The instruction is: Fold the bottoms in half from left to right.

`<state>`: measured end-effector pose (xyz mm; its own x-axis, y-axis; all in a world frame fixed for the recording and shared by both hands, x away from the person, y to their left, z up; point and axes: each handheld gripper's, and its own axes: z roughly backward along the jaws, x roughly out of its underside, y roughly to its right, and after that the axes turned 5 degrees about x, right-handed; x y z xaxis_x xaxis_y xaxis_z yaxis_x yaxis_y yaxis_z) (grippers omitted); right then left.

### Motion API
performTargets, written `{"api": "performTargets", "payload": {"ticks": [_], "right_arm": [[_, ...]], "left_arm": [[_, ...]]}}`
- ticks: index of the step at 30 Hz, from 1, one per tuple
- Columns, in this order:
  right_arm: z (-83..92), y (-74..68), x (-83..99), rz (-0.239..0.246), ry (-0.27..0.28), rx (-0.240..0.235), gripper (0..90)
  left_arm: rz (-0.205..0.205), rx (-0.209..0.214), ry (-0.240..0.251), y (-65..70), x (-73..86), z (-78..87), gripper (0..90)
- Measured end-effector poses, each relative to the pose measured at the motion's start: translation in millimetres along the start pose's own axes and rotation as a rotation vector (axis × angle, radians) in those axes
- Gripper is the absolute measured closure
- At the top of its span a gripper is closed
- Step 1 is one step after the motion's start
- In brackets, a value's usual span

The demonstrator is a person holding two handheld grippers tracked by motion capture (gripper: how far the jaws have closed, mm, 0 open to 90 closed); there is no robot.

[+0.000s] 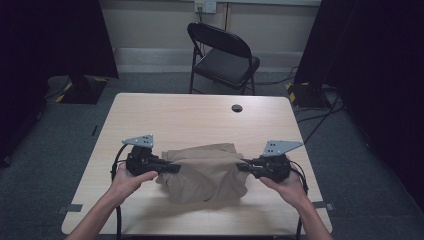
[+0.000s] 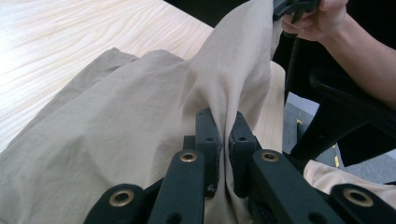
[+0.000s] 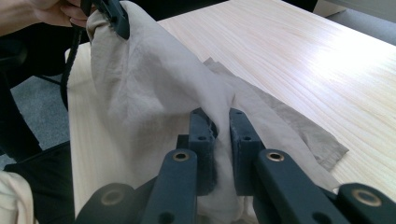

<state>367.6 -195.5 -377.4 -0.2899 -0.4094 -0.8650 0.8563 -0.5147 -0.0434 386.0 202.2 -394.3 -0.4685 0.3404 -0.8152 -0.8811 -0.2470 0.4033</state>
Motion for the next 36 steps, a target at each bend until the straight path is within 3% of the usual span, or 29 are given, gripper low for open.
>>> {"api": "performTargets", "payload": {"ticks": [22, 29, 32, 36], "right_arm": [[-28.5, 26.5, 6.2, -0.061, -0.027, 0.039, 76.9], [-40.2, 36.4, 8.1, -0.084, -0.028, 0.060, 79.1], [-47.6, 40.7, 10.5, -0.094, -0.038, 0.065, 81.7], [-51.3, 44.3, 13.0, -0.106, -0.043, 0.058, 84.3]], "left_arm": [[0.109, -0.005, -0.014, -37.1, 5.8, -10.9, 85.6], [0.153, -0.017, 0.004, -52.9, 9.7, -13.4, 84.9], [0.153, -0.019, 0.006, -57.2, 11.6, -14.6, 83.0], [0.128, -0.019, 0.017, -54.9, 14.3, -10.7, 71.7]]}}
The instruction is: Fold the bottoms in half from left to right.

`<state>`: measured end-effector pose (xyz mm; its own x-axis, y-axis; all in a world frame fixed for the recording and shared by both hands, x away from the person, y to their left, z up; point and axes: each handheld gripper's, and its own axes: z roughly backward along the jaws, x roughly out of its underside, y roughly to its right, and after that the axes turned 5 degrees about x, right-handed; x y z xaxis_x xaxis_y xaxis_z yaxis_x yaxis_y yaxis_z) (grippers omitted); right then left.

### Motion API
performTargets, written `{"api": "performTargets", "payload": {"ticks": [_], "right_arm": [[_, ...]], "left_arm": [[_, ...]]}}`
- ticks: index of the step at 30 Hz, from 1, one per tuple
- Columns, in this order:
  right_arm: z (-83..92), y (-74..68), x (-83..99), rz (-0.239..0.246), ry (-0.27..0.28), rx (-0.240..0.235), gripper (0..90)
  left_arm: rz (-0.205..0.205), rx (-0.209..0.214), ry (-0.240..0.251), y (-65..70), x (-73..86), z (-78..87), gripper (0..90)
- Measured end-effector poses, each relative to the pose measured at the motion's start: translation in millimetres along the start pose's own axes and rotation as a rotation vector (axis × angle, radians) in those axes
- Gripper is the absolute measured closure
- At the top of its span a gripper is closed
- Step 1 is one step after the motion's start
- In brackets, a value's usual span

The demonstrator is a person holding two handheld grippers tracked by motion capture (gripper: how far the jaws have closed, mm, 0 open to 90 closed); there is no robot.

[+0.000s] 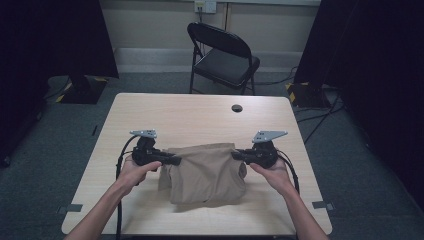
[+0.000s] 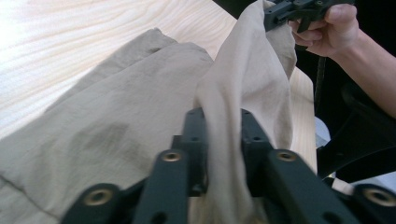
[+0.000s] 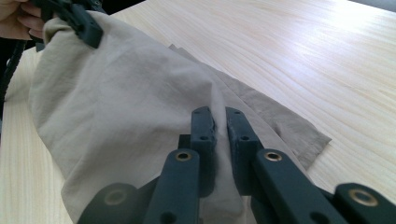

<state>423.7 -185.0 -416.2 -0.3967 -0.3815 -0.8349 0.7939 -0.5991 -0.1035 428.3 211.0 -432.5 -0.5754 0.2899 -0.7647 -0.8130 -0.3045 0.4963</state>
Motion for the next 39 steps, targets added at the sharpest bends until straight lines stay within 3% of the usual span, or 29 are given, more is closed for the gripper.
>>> {"api": "performTargets", "payload": {"ticks": [7, 10, 12, 15, 19, 25, 28, 30, 36, 39], "right_arm": [[-2.0, 0.5, 1.3, -0.008, 0.000, 0.013, 84.8], [-2.3, 1.0, 1.5, -0.013, 0.005, 0.016, 84.2], [-2.0, 1.3, 1.4, -0.016, 0.006, 0.018, 81.9], [1.2, 0.4, 1.7, -0.016, 0.013, 0.024, 70.6], [9.8, 0.5, 5.7, -0.021, 0.018, 0.027, 61.1], [23.3, 4.3, 15.0, -0.050, 0.038, 0.038, 67.4], [22.2, 4.8, 15.0, -0.043, 0.042, 0.035, 80.6], [19.2, 4.5, 12.9, -0.037, 0.044, 0.042, 83.7], [9.9, 8.2, 8.0, -0.050, 0.049, 0.066, 84.2], [1.8, 13.1, 9.2, -0.067, 0.045, 0.082, 82.2]], "left_arm": [[-0.077, -0.021, -0.017, 18.6, 5.8, 10.5, 48.2], [-0.080, -0.069, -0.023, 21.8, 8.1, 11.4, 51.7], [-0.096, -0.115, 0.000, 21.2, 10.6, 12.2, 63.4], [-0.091, -0.108, 0.031, 18.7, 11.1, 11.9, 74.8], [-0.091, -0.107, 0.040, 18.3, 9.8, 10.6, 77.3], [-0.077, -0.092, 0.053, 15.4, 9.1, 11.4, 77.4], [-0.073, -0.096, 0.057, 12.9, 7.5, 10.0, 77.3], [-0.062, -0.096, 0.067, 10.2, 7.0, 10.5, 77.3], [-0.059, -0.140, 0.083, -0.8, -1.0, 14.0, 77.3], [-0.034, -0.151, 0.091, -13.1, -2.7, 12.4, 77.1]]}}
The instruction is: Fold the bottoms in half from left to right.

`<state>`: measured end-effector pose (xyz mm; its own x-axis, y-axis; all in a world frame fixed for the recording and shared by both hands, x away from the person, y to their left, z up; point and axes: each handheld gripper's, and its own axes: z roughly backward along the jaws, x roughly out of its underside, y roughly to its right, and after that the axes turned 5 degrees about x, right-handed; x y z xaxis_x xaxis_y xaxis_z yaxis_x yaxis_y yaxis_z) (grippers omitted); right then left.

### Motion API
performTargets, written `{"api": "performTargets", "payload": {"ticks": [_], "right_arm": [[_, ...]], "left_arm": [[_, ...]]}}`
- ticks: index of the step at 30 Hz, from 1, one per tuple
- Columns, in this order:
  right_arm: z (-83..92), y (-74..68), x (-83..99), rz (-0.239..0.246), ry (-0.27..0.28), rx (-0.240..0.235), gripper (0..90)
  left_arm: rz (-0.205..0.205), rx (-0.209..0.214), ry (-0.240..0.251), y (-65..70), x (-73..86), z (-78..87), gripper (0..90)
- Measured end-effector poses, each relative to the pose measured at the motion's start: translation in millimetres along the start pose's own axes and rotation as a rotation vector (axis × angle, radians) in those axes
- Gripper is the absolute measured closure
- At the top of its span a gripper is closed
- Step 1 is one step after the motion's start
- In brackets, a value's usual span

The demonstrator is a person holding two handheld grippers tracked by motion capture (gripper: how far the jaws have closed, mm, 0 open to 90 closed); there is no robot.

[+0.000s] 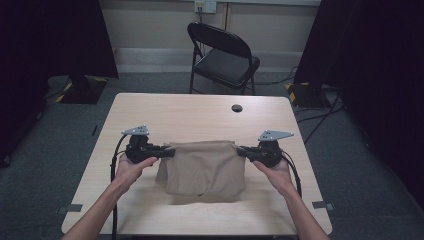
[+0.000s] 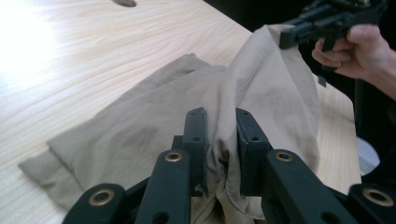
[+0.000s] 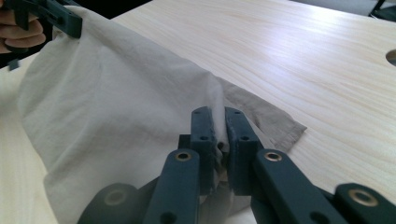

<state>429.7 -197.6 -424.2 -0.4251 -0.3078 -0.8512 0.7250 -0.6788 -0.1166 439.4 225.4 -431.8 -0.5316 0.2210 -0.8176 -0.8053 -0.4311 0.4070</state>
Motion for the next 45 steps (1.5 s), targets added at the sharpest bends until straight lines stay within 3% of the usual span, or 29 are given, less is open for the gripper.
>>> {"api": "performTargets", "payload": {"ticks": [10, 19, 26, 33, 36, 45], "right_arm": [[-23.6, 17.3, 3.6, -0.053, -0.013, 0.051, 82.2], [-37.2, 22.6, 6.9, -0.061, -0.041, 0.071, 82.5], [-44.4, 25.5, 9.7, -0.072, -0.057, 0.097, 81.4], [-56.5, 27.4, 15.8, -0.075, -0.094, 0.136, 80.8], [-62.2, 27.0, 18.2, -0.074, -0.112, 0.165, 80.1], [-73.2, 27.8, 24.8, -0.074, -0.147, 0.184, 78.2]], "left_arm": [[0.059, -0.025, -0.005, -28.8, 3.4, -18.4, 76.9], [0.083, -0.041, 0.002, -45.5, 4.9, -26.7, 78.1], [0.094, -0.074, -0.008, -49.3, 8.2, -33.1, 78.3], [0.103, -0.172, -0.035, -54.6, 15.1, -47.0, 78.9], [0.104, -0.192, -0.055, -56.2, 17.0, -52.5, 79.2], [0.113, -0.202, -0.069, -59.8, 22.8, -57.5, 79.2]]}}
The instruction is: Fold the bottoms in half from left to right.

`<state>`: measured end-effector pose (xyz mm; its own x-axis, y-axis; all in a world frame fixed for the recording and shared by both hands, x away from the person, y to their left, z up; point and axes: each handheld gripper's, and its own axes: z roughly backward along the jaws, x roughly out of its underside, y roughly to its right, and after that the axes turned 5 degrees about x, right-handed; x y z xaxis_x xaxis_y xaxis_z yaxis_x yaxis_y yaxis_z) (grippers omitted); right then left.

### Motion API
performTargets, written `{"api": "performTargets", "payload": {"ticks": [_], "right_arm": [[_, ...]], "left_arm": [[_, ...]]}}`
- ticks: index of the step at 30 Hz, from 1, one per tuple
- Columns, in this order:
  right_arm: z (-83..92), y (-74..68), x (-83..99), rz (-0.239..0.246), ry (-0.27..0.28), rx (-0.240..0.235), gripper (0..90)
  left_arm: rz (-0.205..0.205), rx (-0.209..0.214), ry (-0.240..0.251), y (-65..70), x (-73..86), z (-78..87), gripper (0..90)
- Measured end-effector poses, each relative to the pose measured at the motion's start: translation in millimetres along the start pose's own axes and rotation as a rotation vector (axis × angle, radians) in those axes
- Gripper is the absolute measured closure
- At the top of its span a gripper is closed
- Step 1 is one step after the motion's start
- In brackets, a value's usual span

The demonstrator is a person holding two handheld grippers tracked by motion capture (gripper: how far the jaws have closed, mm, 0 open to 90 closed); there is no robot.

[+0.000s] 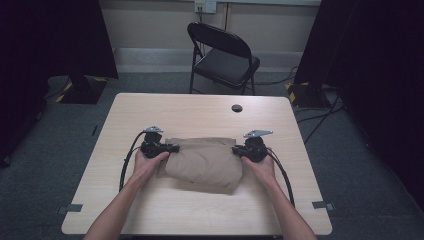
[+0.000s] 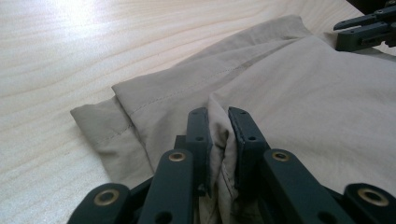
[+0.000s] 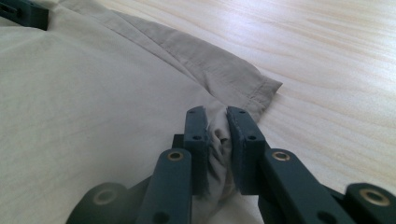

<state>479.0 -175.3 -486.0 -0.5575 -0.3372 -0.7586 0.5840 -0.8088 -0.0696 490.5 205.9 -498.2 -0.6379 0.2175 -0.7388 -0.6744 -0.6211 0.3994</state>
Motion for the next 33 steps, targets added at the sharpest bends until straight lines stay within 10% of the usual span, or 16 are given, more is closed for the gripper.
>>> {"api": "performTargets", "payload": {"ticks": [20, 26, 33], "right_arm": [[27.4, -3.3, -11.7, 0.007, 0.063, 0.018, 58.2], [38.9, -22.8, -16.2, 0.034, 0.084, -0.061, 59.6], [48.4, -53.3, -4.4, 0.107, 0.046, -0.145, 58.5]], "left_arm": [[-0.036, -0.024, 0.080, 13.8, -15.2, 46.7, 57.3], [-0.137, 0.091, 0.023, 56.5, -15.7, 42.4, 64.5], [-0.205, 0.111, -0.080, 74.9, 7.2, 31.0, 65.9]]}}
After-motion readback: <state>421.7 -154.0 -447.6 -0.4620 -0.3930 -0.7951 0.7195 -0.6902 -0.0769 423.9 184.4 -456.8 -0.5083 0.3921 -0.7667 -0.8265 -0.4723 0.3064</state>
